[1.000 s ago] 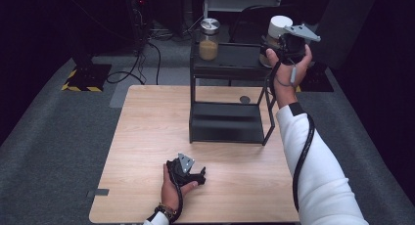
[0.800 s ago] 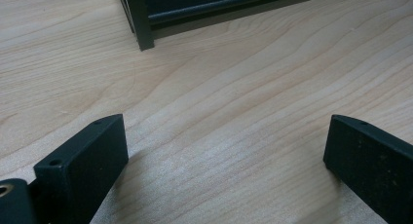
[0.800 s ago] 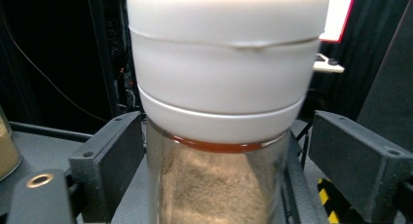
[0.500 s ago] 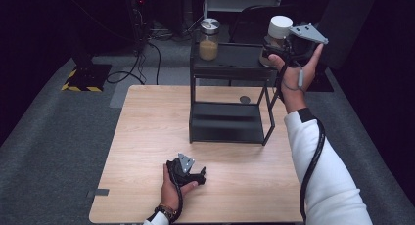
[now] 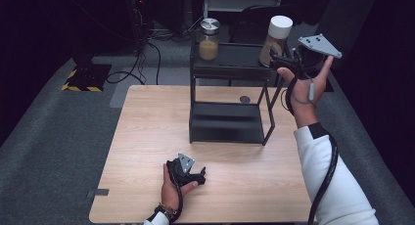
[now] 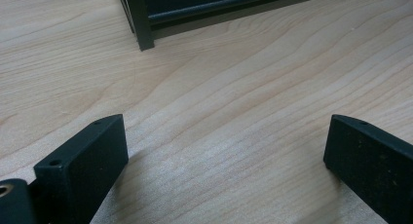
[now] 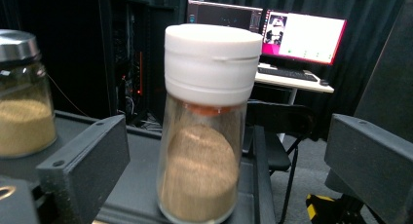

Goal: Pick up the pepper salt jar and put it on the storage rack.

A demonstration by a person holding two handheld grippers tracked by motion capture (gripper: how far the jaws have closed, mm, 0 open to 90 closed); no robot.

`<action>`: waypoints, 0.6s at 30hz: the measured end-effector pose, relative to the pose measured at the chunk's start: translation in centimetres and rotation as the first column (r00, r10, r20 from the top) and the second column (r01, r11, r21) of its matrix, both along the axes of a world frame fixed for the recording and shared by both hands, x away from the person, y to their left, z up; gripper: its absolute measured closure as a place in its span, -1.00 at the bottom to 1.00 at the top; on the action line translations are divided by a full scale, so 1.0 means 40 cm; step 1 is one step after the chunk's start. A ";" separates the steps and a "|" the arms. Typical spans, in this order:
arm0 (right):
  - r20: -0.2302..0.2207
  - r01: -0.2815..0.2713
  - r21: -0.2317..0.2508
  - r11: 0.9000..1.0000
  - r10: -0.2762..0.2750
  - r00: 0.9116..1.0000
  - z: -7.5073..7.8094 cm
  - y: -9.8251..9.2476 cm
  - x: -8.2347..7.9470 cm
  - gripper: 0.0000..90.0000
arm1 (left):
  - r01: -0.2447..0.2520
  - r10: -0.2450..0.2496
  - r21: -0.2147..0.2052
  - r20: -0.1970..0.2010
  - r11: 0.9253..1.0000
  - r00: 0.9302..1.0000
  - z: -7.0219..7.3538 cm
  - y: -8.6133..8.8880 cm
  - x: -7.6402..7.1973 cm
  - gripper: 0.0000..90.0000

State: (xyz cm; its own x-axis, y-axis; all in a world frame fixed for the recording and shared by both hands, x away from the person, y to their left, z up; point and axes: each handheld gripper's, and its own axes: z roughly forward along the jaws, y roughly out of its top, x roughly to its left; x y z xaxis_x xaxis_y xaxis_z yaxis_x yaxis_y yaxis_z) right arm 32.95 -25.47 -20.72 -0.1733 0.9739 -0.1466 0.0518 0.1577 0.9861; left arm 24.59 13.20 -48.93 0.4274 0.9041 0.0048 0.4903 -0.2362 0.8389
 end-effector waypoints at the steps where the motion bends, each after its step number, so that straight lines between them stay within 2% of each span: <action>1: -0.001 -0.002 0.004 1.000 0.002 1.000 -0.003 -0.003 -0.007 -0.95 | 0.000 0.000 0.000 0.000 1.000 1.000 0.000 0.000 0.000 -0.95; 9: -0.012 -0.022 0.019 1.000 0.022 1.000 -0.031 -0.027 -0.057 -0.97 | 0.000 0.000 0.000 0.000 1.000 1.000 0.000 0.000 0.000 -0.95; 18: -0.014 -0.016 0.022 1.000 0.017 1.000 -0.065 -0.051 -0.103 -0.97 | 0.000 0.000 0.000 0.001 1.000 1.000 0.000 0.000 0.000 -0.95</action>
